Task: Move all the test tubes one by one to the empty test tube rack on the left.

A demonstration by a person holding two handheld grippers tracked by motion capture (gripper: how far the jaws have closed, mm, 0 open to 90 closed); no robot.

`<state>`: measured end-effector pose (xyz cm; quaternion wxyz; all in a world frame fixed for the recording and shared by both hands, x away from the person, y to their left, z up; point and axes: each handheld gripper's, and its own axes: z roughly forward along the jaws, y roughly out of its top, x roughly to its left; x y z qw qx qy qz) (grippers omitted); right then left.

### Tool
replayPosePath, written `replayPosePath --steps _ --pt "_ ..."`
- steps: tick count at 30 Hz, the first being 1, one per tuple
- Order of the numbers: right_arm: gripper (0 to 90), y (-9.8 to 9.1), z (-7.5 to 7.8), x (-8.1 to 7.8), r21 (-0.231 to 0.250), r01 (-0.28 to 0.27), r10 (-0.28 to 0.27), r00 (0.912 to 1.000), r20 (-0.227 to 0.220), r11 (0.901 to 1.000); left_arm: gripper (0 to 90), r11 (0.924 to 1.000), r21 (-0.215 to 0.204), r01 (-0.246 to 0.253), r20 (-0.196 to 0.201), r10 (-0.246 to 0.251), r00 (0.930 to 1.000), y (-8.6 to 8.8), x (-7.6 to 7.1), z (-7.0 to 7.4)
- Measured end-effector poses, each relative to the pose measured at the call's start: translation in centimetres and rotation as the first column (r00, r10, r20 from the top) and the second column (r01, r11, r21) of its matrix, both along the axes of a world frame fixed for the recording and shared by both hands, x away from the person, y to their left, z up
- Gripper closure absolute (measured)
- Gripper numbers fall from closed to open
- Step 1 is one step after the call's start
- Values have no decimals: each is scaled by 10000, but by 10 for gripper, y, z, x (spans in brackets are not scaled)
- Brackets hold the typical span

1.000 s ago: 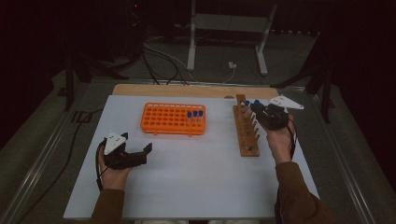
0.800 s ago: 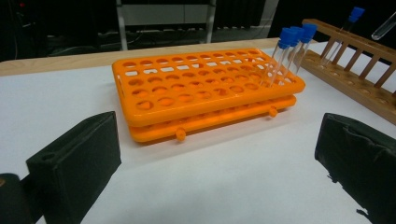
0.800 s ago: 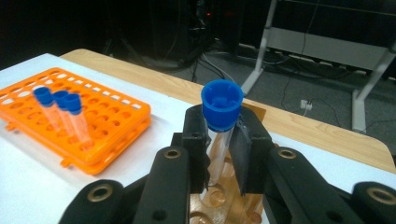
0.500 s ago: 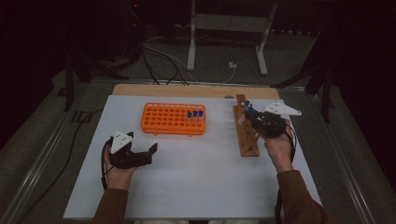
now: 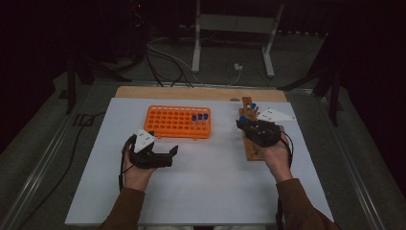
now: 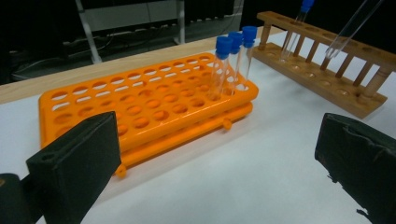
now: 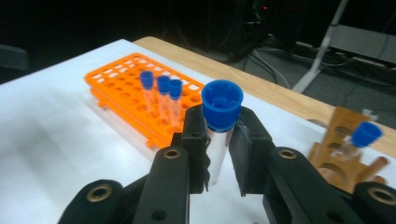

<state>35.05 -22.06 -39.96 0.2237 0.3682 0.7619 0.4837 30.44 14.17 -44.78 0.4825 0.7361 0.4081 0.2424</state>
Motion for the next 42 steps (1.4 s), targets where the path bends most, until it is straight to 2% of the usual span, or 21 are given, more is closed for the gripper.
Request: replayPosePath --steps 3,13,24,27,31,33,35,37,39,42 --pt "772 4 -1 -1 332 -187 192 9997 -149 9993 12 10000 -10 68 54 -68 10000 -7 2 3" --pt "772 20 -4 -6 561 -691 706 9972 -238 9960 12 9987 -1 504 153 -504 9986 -35 8 8" --pt "772 31 -5 -8 916 -1096 1143 9923 -470 9897 11 9963 95 858 -28 -858 9963 -61 13 14" --pt "772 35 -5 -9 957 -1204 1255 9909 -489 9881 12 9947 -34 1030 -238 -1030 9944 -66 17 14" --pt "772 40 -5 -10 954 -1353 1404 9889 -479 9862 13 9928 116 1189 -349 -1185 9923 -74 19 13" --pt "772 42 -5 -11 972 -1429 1481 9877 -492 9850 27 9928 293 1161 -298 -1152 9929 -79 19 12" --pt "771 44 -5 -11 1039 -1491 1552 9865 -530 9833 31 9908 271 1329 -429 -1316 9904 -83 20 12" --pt "772 47 -4 -12 1161 -1585 1657 9846 -550 9805 58 9900 374 1362 -342 -1349 9903 -87 20 13" --pt "771 50 -4 -13 1306 -1689 1777 9823 -592 9770 98 9877 375 1516 -282 -1506 9882 -91 19 13" --pt "771 54 -3 -13 1379 -1801 1902 9797 -632 9739 205 9839 435 1733 -76 -1731 9849 -95 18 14"
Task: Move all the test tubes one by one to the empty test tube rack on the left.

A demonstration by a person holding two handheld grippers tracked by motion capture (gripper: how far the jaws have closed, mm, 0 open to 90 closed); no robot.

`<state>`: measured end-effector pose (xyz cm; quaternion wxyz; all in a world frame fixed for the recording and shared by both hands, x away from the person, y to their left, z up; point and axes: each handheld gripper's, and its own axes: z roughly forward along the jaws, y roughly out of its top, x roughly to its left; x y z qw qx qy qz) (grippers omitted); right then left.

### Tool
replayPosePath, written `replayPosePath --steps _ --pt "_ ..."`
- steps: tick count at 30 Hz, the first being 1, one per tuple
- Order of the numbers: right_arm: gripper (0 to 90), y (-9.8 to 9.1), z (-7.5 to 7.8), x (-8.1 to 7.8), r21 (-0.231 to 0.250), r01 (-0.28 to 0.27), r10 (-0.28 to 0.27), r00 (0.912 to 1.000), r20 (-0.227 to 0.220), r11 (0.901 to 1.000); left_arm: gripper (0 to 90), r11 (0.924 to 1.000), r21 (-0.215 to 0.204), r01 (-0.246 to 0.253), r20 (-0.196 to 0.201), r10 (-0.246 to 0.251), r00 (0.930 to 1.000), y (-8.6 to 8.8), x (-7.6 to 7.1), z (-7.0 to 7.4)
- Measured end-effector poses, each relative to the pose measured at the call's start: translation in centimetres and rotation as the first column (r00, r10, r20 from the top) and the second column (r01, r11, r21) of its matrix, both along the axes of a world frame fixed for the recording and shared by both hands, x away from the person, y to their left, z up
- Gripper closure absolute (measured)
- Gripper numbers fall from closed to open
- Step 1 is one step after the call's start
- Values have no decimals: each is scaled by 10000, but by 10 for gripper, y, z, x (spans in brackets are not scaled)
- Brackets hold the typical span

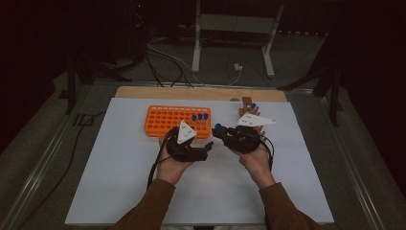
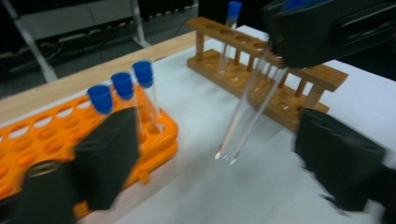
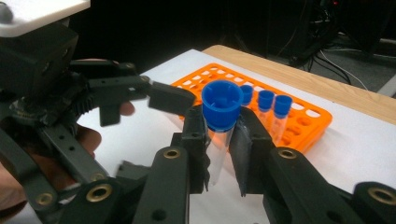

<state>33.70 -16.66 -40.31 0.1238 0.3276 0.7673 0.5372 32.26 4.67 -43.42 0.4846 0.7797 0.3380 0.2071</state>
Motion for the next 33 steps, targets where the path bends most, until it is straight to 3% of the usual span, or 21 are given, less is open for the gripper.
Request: replayPosePath --steps 5,12,20,27,33 --pt "771 5 0 -1 22 -131 131 9999 -41 9999 338 10000 27 96 272 -97 9996 -4 -1 1" --pt "771 10 -1 -1 126 -229 230 9997 -97 9997 585 9991 389 191 694 -217 9973 -8 -4 2" --pt "771 13 -2 -2 140 -311 313 9994 -125 9994 745 9973 612 394 927 -450 9947 -8 -6 3" --pt "764 13 -2 -2 126 -343 345 9993 -144 9993 776 9955 772 547 992 -623 9931 -9 -7 2" --pt "553 3 0 -3 521 -574 575 9983 -3 9970 778 9977 610 295 935 -351 9950 -1 -2 4"
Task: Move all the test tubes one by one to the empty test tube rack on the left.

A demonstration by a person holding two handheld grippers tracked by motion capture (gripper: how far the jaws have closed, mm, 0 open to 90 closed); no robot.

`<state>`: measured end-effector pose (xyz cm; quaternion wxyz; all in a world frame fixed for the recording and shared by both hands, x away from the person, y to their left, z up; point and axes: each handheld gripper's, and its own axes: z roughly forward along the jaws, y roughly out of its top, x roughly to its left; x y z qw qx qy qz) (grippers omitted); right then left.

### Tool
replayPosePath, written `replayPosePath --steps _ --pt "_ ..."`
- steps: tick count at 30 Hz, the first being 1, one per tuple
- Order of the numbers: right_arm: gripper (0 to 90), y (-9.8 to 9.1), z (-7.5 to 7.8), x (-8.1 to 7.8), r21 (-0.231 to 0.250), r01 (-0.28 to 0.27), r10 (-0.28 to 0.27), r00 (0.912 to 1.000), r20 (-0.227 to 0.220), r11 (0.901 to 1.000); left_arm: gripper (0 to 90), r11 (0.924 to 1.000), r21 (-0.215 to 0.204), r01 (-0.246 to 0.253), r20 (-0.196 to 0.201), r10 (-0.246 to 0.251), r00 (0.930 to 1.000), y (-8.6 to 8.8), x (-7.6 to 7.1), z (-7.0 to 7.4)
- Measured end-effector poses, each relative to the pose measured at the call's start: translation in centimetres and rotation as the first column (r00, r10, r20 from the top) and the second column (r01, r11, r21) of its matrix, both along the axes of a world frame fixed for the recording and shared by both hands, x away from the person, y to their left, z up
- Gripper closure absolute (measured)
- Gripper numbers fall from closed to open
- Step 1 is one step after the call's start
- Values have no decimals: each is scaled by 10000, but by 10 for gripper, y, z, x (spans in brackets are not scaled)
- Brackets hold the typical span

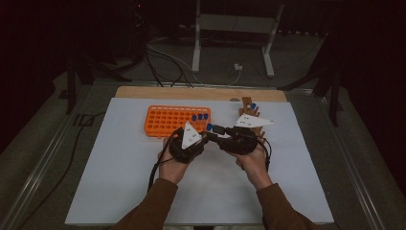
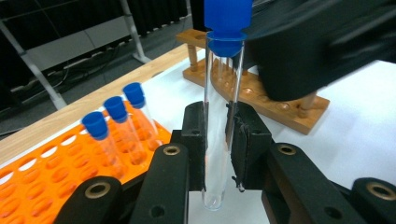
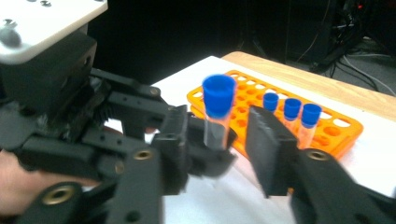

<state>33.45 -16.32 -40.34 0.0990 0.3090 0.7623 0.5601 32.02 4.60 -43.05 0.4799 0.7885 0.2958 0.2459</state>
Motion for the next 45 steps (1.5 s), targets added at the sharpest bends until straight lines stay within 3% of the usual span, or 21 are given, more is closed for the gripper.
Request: replayPosePath --steps 5,7,15,25,33,45 --pt "355 -12 -1 0 -152 570 -569 9984 56 9983 779 9990 -273 -353 -10 352 9994 12 5 4" --pt "327 -17 -2 0 -290 848 -842 9962 243 9960 779 9980 -470 -416 -51 414 9991 16 7 5" --pt "150 -27 -7 -5 -1111 1886 -1812 9807 728 9757 779 9951 -661 -737 -32 737 9973 30 18 11" --pt "88 -53 -17 -8 -1175 2937 -2840 9544 923 9487 779 9908 -741 -1131 35 1136 9935 45 39 12" --pt "79 -68 -18 -11 -1002 3531 -3422 9331 1108 9302 778 9887 -862 -1229 56 1238 9923 52 53 3" --pt "69 -81 -17 -15 -915 3822 -3705 9207 1225 9195 777 9805 -1274 -1496 -307 1469 9887 51 74 -16"
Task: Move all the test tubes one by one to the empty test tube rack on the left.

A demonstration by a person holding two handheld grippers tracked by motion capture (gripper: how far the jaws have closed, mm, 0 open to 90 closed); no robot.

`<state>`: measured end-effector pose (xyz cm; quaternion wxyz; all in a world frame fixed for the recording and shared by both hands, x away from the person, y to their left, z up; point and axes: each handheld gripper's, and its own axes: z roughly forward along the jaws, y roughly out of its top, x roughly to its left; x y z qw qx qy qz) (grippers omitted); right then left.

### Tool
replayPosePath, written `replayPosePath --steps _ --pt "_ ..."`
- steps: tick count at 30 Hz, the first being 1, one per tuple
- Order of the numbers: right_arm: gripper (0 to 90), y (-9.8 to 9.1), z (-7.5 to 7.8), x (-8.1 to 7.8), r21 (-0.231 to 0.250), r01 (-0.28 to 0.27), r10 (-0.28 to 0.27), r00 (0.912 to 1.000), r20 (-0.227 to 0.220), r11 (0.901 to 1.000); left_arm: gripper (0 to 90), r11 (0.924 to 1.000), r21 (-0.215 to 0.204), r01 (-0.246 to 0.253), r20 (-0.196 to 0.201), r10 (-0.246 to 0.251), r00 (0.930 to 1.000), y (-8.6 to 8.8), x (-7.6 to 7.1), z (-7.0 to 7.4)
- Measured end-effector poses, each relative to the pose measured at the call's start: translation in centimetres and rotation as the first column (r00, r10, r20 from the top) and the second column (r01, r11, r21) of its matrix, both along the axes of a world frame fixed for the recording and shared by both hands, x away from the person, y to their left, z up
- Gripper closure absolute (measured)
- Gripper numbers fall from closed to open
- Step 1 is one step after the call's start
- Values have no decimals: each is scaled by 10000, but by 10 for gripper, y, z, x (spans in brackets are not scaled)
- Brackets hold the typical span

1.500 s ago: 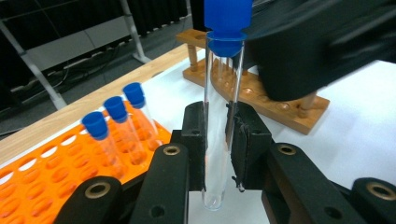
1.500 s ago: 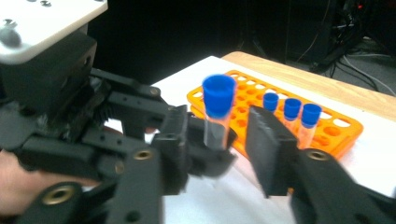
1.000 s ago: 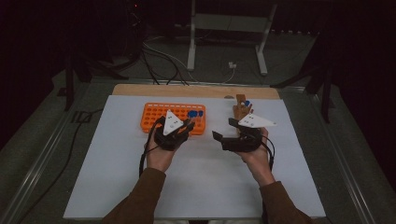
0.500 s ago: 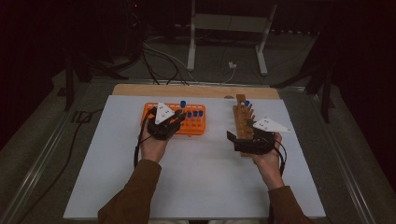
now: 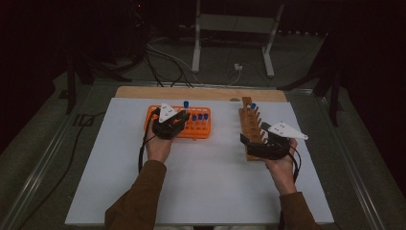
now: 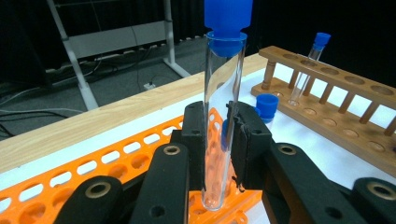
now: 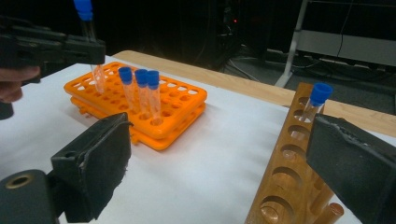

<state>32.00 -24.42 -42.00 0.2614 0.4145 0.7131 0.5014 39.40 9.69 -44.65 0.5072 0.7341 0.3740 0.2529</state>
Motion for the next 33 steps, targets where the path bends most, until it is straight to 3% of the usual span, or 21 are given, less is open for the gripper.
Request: replayPosePath --steps 10,20,29,33 --pt "70 -2 1 -1 87 -75 75 10000 18 9999 778 9994 240 -258 -231 264 9994 -8 11 -16" --pt "73 -1 0 -2 59 -192 192 9998 -22 9998 778 9989 112 -454 -566 459 9973 -9 13 -32" --pt "74 1 0 -2 -8 -301 301 9995 -75 9995 779 9945 958 -419 -1170 530 9917 -10 15 -47" --pt "76 2 -2 -1 -73 -345 344 9993 -132 9994 779 9953 872 -432 -1264 541 9905 -9 14 -50"
